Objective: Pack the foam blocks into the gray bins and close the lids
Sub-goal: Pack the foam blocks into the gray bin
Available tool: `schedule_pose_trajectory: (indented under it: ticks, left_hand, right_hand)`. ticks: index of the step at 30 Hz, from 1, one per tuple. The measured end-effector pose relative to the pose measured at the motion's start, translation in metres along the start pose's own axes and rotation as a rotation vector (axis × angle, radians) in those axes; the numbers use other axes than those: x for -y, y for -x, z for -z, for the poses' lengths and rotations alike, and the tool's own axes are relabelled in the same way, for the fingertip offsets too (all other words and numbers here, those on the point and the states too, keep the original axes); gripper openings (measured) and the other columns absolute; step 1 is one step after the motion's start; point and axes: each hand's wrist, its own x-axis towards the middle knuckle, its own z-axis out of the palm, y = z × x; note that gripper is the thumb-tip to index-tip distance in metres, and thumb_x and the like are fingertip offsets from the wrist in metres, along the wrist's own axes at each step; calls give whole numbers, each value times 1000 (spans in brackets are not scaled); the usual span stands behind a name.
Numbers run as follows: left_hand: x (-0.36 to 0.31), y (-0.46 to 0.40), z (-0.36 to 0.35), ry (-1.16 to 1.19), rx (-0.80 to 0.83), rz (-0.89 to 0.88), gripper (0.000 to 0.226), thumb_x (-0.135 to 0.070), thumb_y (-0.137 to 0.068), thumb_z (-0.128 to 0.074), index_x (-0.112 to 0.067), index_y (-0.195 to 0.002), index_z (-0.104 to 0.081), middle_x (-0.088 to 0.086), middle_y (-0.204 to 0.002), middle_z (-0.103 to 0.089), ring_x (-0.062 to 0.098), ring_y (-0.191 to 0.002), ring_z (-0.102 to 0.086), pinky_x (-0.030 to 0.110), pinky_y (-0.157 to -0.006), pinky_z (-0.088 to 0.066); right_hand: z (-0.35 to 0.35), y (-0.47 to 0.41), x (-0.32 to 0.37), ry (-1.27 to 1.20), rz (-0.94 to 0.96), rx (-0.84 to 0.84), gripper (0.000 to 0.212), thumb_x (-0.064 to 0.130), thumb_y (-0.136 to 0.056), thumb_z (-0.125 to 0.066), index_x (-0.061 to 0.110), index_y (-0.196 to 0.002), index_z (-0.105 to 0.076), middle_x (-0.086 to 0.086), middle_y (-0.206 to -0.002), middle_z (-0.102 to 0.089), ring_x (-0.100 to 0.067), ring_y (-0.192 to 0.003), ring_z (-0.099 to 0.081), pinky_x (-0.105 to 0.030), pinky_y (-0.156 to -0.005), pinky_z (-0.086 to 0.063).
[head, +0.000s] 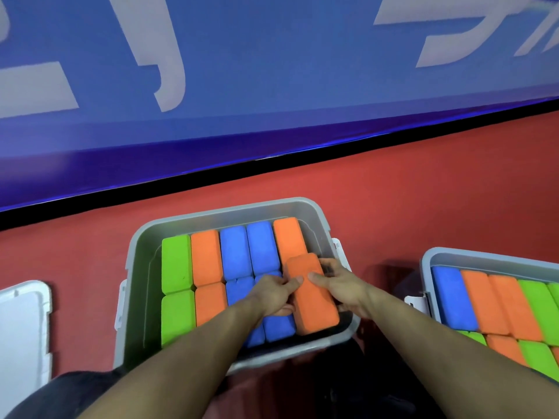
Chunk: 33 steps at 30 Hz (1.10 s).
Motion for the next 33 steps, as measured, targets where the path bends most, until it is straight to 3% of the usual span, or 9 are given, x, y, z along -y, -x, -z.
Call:
schedule_pose_trajectory:
  ticks: [5, 8, 11, 14, 21, 28, 31, 33]
  left_hand:
    - [11, -25, -3, -10, 2, 59, 38, -39, -95, -68, -1, -99, -66, 15, -99, -69, 36, -98, -74, 42, -87, -61]
    - [13, -38, 1, -37, -14, 108, 40, -38, -93, -71, 1, -100, -64, 17, -101, -71, 30, -86, -75, 39, -79, -63]
    - [16, -50, 4, -122, -91, 135, 41, -42, -86, -78, -3, -90, -64, 12, -88, -73, 23, -69, -75, 32, -63, -63]
    - [20, -61, 3, -222, -179, 145, 41, -42, -80, -84, -6, -75, -63, 13, -78, -76, 23, -68, -76, 38, -69, -65]
    - [19, -73, 4, -337, -231, 155, 43, -43, -75, -87, -6, -71, -68, 5, -64, -74, 14, -51, -68, 29, -60, -62]
    - [19, -61, 20, -292, -166, 60, 46, -51, -77, -83, -8, -76, -67, 0, -64, -73, 12, -49, -64, 26, -53, -54]
    - [10, -50, 45, -269, -281, -54, 45, -54, -75, -83, -12, -75, -67, 1, -63, -71, 17, -55, -65, 33, -60, -56]
    - [4, -43, 67, -221, -363, -108, 45, -52, -75, -84, -11, -82, -67, 1, -66, -68, 19, -59, -63, 30, -57, -51]
  right_hand:
    - [-1, -29, -14, 28, -74, 33, 56, 40, -94, -70, 34, -142, -42, 2, -121, -69, -19, -105, -71, -48, -82, -60]
    - [-4, -46, -19, 1, -110, 58, 56, 32, -97, -67, 31, -145, -38, -1, -118, -70, -21, -102, -72, -51, -83, -61]
    - [-6, -63, -24, -1, -136, 87, 57, 31, -97, -68, 33, -144, -37, -1, -118, -69, -21, -102, -72, -53, -83, -61]
    - [-9, -74, -35, 26, -132, 80, 58, 32, -96, -68, 33, -145, -37, 0, -118, -66, -22, -101, -69, -58, -87, -58]
    - [-11, -81, -42, 69, -67, 92, 57, 34, -100, -62, 29, -148, -32, -2, -121, -64, -17, -100, -67, -38, -69, -59]
    - [-18, -72, -34, 234, 50, -68, 59, 33, -97, -67, 20, -150, -44, -2, -131, -61, -20, -121, -61, -37, -104, -50]
    - [-12, -57, -16, 232, 169, -128, 60, 35, -95, -70, 21, -149, -46, -3, -147, -55, -18, -135, -51, -32, -111, -42]
    - [-5, -44, 1, 293, 229, -133, 62, 36, -94, -71, 22, -149, -46, -2, -150, -52, -16, -137, -49, -30, -112, -39]
